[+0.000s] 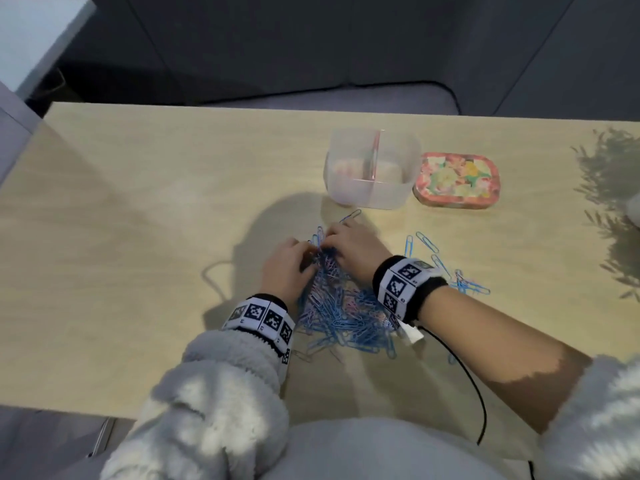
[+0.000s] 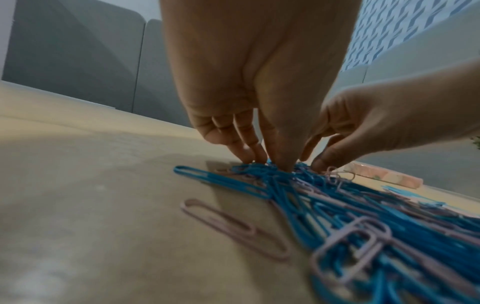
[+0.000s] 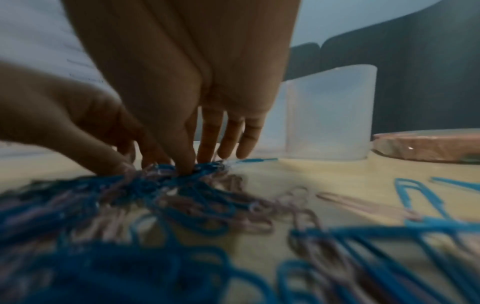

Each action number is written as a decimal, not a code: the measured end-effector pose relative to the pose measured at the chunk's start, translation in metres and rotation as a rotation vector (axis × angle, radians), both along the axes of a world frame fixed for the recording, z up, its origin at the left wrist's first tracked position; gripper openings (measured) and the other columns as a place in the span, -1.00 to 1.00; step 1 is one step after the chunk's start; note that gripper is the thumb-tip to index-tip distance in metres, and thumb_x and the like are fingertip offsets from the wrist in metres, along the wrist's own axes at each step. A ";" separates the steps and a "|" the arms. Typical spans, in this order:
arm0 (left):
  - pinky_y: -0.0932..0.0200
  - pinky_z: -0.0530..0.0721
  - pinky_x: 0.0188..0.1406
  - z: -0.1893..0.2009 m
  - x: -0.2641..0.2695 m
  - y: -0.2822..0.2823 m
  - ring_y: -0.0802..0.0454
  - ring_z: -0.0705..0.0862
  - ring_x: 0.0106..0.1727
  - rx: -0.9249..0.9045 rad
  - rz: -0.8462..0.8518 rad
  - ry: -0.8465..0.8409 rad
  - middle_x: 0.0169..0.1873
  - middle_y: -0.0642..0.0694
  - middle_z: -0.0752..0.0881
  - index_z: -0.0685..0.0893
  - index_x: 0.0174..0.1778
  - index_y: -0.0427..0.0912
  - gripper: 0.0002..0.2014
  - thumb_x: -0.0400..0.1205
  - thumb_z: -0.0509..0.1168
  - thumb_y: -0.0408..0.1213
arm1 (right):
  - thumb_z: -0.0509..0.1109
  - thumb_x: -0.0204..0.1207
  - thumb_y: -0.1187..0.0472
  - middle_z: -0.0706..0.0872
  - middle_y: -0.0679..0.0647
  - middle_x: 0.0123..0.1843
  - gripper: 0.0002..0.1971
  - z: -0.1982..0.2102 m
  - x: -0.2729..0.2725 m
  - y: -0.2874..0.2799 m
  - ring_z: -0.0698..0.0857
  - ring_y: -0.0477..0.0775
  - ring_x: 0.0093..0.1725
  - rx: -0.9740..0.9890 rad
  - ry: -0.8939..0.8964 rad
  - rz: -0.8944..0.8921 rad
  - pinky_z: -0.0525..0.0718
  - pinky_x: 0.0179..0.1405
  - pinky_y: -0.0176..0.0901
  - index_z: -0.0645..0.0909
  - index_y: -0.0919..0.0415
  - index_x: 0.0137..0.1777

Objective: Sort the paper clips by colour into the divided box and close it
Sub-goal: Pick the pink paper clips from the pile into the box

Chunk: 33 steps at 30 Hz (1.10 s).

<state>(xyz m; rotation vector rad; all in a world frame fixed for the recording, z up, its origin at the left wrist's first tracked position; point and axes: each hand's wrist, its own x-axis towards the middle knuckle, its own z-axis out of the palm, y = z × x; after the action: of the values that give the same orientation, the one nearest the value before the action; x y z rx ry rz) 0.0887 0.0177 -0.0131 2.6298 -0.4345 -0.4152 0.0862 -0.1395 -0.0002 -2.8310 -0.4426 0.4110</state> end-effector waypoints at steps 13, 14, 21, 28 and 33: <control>0.08 0.48 0.03 0.001 0.000 -0.013 -0.11 0.58 0.09 0.014 -0.049 -0.157 0.04 -0.11 0.66 0.67 0.11 -0.12 -0.78 0.62 0.23 -0.16 | 0.48 0.40 0.38 0.69 0.23 -0.28 -0.76 -0.002 -0.027 -0.070 0.59 -0.07 -0.34 0.769 0.091 -0.764 0.56 -0.18 -0.13 0.57 0.04 -0.35; 0.08 0.48 0.03 0.002 0.001 -0.017 -0.10 0.57 0.09 0.008 -0.053 -0.155 0.03 -0.10 0.66 0.68 0.10 -0.11 -0.78 0.63 0.23 -0.14 | 0.47 0.40 0.40 0.66 0.20 -0.33 -0.73 -0.004 -0.029 -0.077 0.58 -0.08 -0.40 0.791 0.091 -0.822 0.56 -0.23 -0.14 0.55 0.02 -0.36; -0.05 0.51 0.08 -0.004 0.013 -0.038 -0.18 0.56 0.13 0.126 -0.095 -0.098 0.05 -0.16 0.64 0.62 0.06 -0.16 -0.77 0.63 0.24 -0.10 | 0.41 0.45 0.41 0.75 0.27 -0.30 -0.86 -0.012 -0.036 -0.093 0.56 0.09 -0.52 0.751 0.119 -0.923 0.63 -0.41 -0.09 0.57 0.21 -0.26; -0.06 0.59 0.06 0.005 0.019 -0.029 -0.15 0.64 0.01 -0.015 0.055 -0.082 -0.10 -0.12 0.74 0.65 -0.08 -0.13 -0.88 0.62 0.27 -0.17 | 0.29 0.46 0.37 0.68 0.25 0.15 -0.71 -0.003 -0.036 -0.085 0.53 0.31 0.20 0.194 -0.121 -0.637 0.49 0.20 0.03 0.69 0.27 0.15; -0.06 0.49 0.18 0.010 0.028 -0.005 -0.18 0.58 0.19 0.094 0.134 -0.150 0.10 -0.14 0.72 0.68 0.12 -0.11 -0.79 0.64 0.23 -0.20 | 0.23 0.43 0.41 0.59 0.25 0.17 -0.59 -0.009 -0.039 -0.064 0.50 0.29 0.19 0.197 0.086 -0.311 0.53 0.21 0.07 0.63 0.21 0.27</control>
<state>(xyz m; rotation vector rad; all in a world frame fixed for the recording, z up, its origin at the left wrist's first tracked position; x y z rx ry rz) 0.1167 0.0124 -0.0030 2.7720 -0.2896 -0.2012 0.0473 -0.2037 -0.0095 -2.6175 -0.0213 0.3987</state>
